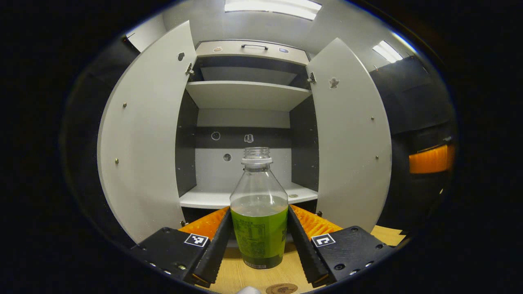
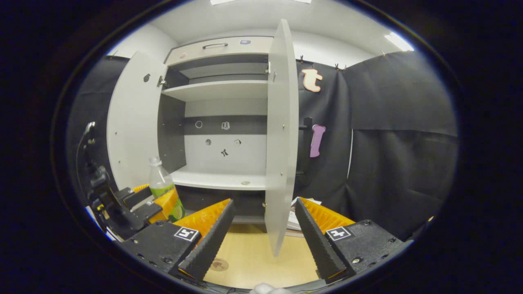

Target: Grasp the bottle in the cabinet with the left hand and place it on the coaster, then close the right door with the right hand and the left door with the left hand.

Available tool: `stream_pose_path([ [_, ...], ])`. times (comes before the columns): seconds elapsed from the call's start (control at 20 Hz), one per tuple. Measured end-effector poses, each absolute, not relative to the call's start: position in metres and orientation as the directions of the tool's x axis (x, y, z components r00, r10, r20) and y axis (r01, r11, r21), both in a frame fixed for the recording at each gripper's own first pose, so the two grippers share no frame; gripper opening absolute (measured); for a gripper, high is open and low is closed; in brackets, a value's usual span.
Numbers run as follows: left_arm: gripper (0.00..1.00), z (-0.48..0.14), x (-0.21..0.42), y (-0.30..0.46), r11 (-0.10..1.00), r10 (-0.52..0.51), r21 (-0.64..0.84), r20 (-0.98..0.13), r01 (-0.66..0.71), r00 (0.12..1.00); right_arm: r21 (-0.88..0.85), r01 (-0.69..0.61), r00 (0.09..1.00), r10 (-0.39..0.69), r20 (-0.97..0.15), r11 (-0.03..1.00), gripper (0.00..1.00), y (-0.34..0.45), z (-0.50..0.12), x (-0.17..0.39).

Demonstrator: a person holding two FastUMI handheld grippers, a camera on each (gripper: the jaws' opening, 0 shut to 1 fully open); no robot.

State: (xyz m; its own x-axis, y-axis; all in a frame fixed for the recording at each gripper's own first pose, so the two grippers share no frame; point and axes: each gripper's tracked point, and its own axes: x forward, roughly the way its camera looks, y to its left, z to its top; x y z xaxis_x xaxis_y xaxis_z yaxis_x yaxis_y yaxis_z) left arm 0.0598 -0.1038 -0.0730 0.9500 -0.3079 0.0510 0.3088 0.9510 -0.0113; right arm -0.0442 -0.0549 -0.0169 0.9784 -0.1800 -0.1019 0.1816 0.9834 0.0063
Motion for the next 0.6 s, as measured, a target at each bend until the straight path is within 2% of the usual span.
stream_pose_path([
  [0.2, 0.76, -0.123, 0.039, -0.115, 0.936, -0.350, 0.000, 0.078, 0.351, 0.934, -0.001, 0.197, 0.973, -0.195, -0.126, 0.980, 0.98, -0.060, -0.022, -0.052],
  [0.35, 0.77, -0.165, 0.021, -0.135, 0.917, -0.399, -0.002, 0.054, 0.400, 0.915, 0.004, 0.199, 0.967, -0.196, -0.160, 0.980, 0.99, -0.062, -0.030, -0.056],
  [0.45, 0.80, -0.187, 0.009, -0.153, 0.884, -0.465, -0.010, 0.059, 0.467, 0.883, 0.011, 0.202, 0.963, -0.196, -0.186, 0.979, 0.98, -0.064, -0.035, -0.060],
  [0.5, 0.76, -0.195, 0.005, -0.156, 0.879, -0.476, -0.008, 0.064, 0.477, 0.877, 0.010, 0.203, 0.961, -0.198, -0.192, 0.979, 0.98, -0.065, -0.036, -0.062],
  [0.6, 0.76, -0.215, 0.003, -0.159, 0.874, -0.485, 0.004, 0.051, 0.486, 0.873, -0.002, 0.206, 0.959, -0.203, -0.199, 0.978, 0.98, -0.067, -0.036, -0.064],
])
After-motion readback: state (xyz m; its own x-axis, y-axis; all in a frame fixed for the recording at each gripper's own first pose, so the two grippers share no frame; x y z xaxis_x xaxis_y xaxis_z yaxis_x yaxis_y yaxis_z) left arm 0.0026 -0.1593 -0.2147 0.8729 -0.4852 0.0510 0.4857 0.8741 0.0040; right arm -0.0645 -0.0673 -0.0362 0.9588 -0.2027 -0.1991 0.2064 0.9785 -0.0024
